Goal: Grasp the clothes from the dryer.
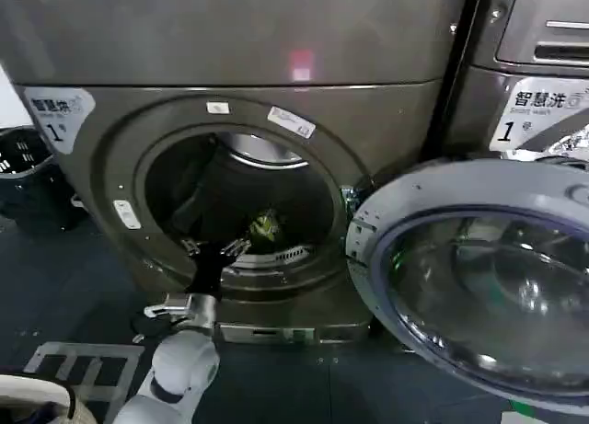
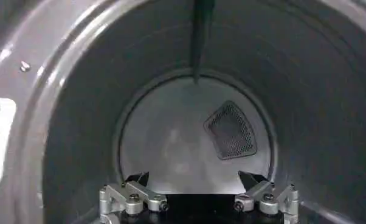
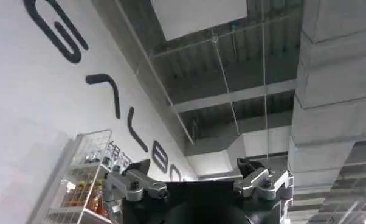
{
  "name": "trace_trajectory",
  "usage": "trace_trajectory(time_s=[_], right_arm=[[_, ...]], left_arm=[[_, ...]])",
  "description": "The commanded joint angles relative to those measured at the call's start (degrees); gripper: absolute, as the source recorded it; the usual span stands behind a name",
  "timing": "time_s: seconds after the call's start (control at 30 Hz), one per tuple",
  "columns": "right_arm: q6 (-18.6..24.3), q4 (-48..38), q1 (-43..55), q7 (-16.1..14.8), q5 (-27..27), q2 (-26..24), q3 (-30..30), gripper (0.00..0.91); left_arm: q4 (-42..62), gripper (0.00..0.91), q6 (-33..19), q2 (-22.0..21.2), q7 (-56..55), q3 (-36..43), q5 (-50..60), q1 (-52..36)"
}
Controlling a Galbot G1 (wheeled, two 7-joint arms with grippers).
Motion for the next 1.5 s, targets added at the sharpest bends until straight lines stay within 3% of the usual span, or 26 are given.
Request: trace_trajectory(time_s=[0.03,0.8,1.07,1.17,1.5], right_arm=[[-2.0,0.3,0.2,0.0,-0.9,0.0,-0.3,0.907],[-2.5,-0.3,0.0,-0.3,-2.2,-0.4,0.6,0.907],[-2.4,-0.1,-0.4,-0.6,-2.1,-0.5,1.0,0.907],[-2.4,-0.1,-0.5,-0.6,-2.1,-0.6,1.2,0.907],[-2.2,-0.4,-0.9,-0.9,-2.0,-0.6,2.2,0.907]], left_arm=[[4.3,0.907,0.0,-0.7,0.1,0.4,-0.1,-3.3],[39.1,0.907,-1.7,-8.9,5.5,3.6,2.3,-33.8],[58.7,0.907,0.7,-9.4,31.3,4.9,14.8,-47.6],[67.2,0.907,-3.8,-10.1,40.3,5.7,21.9,-52.6],[89.5,0.907,-9.0,-10.2,64.0,12.4,42.7,-64.5]])
